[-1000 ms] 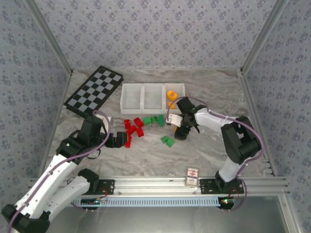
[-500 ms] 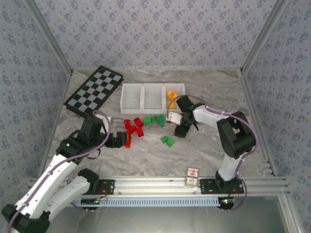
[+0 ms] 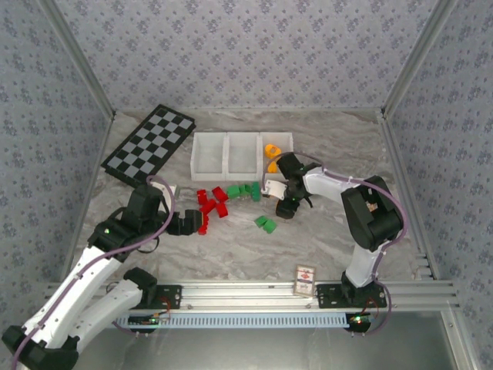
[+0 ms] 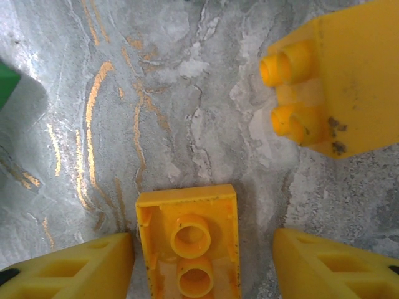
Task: Sort the legos into containers by color
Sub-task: Pick up the lego from the center of the table.
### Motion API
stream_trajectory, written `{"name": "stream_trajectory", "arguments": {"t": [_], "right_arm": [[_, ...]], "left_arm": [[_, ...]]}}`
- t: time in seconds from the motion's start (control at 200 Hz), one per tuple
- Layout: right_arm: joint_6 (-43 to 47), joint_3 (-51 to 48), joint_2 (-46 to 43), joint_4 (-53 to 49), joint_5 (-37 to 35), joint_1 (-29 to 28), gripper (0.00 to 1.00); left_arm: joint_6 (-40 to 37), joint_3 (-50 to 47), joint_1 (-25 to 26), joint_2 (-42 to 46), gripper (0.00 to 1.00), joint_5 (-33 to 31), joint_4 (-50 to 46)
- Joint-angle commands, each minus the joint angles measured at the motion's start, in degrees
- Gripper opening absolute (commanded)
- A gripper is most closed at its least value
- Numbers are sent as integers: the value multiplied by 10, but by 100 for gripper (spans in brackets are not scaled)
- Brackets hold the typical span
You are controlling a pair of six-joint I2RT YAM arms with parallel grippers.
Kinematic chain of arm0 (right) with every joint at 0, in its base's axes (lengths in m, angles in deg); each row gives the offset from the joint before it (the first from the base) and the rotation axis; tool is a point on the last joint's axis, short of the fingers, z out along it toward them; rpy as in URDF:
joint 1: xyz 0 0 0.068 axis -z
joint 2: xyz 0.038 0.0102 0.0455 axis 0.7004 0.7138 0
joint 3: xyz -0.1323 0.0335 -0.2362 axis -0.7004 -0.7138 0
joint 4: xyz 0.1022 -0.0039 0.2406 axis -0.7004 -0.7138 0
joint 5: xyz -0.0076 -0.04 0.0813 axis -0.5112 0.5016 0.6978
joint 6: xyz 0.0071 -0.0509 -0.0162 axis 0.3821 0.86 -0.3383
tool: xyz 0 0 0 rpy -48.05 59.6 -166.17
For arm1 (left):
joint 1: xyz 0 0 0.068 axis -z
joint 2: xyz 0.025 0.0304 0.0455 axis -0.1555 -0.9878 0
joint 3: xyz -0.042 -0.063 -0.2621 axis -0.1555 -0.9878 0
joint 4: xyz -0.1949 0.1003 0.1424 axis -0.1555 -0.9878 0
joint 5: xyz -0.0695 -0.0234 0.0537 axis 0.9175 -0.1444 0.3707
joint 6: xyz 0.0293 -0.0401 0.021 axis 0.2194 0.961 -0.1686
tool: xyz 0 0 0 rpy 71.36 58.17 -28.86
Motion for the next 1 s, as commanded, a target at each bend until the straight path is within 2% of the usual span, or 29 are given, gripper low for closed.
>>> {"name": "stream_trajectory", "arguments": {"t": [0.0,0.35,0.44,0.805,0.994], "right_arm": [[5,7,22,7,-24,-3,56],[1,4,2,9,-23,-6,44],[-4,11,-4,2,-16,-6,36],[-50,29,-61,3,-1,-4,33],[-98,95,-94,-8,18,6,34]], "left_arm": [[0,0,5,9,100,-4,4],[1,0,11,13,100,-10,3],[1,0,11,14,100,-10,2],[1,0,13,14,100,-13,2],[1,-1,13,13,100,-14,3]]}}
